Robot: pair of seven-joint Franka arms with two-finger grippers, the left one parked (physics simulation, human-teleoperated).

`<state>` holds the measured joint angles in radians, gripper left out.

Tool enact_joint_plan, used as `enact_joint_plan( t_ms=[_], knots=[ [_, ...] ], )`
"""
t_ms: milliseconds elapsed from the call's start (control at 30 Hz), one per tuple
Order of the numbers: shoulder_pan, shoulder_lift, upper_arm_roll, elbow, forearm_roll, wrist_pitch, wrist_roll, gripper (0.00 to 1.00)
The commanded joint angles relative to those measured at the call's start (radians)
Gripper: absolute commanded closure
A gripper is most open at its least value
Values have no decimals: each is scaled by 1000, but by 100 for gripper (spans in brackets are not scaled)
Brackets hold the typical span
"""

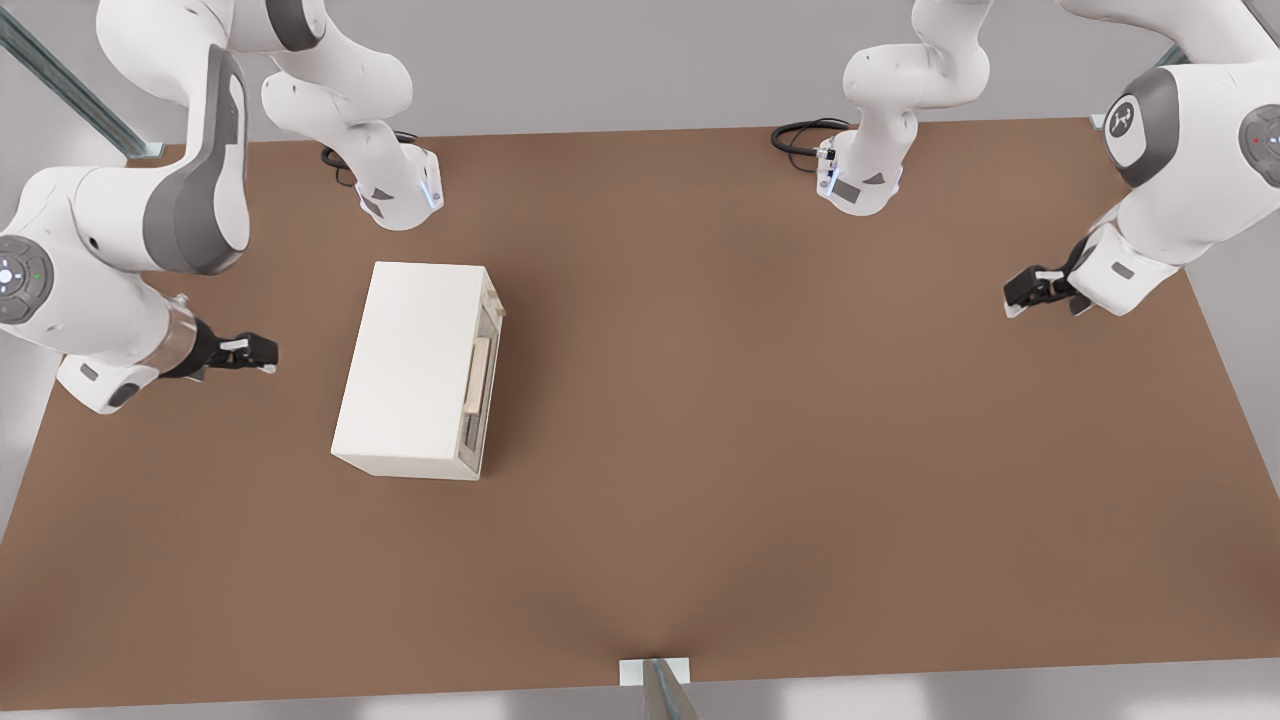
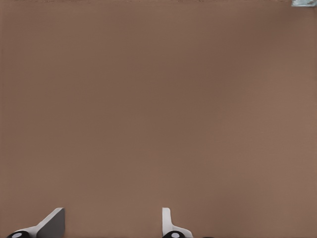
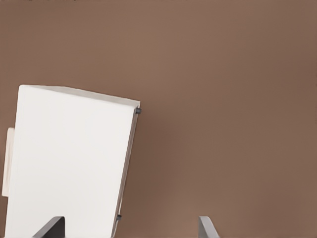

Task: Keep left arm still and open the oven door with right arm

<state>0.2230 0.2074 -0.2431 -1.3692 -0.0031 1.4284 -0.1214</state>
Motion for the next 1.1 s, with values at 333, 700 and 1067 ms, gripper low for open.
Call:
enact_joint_plan(
  t_ms=[333,700,1067],
  knots=[
    [377,266,90,41,-575,-243,252,100],
    [581,425,117,85,-629,-371,836,100],
    [638,570,113,190,-637,-361,896,100]
  ],
)
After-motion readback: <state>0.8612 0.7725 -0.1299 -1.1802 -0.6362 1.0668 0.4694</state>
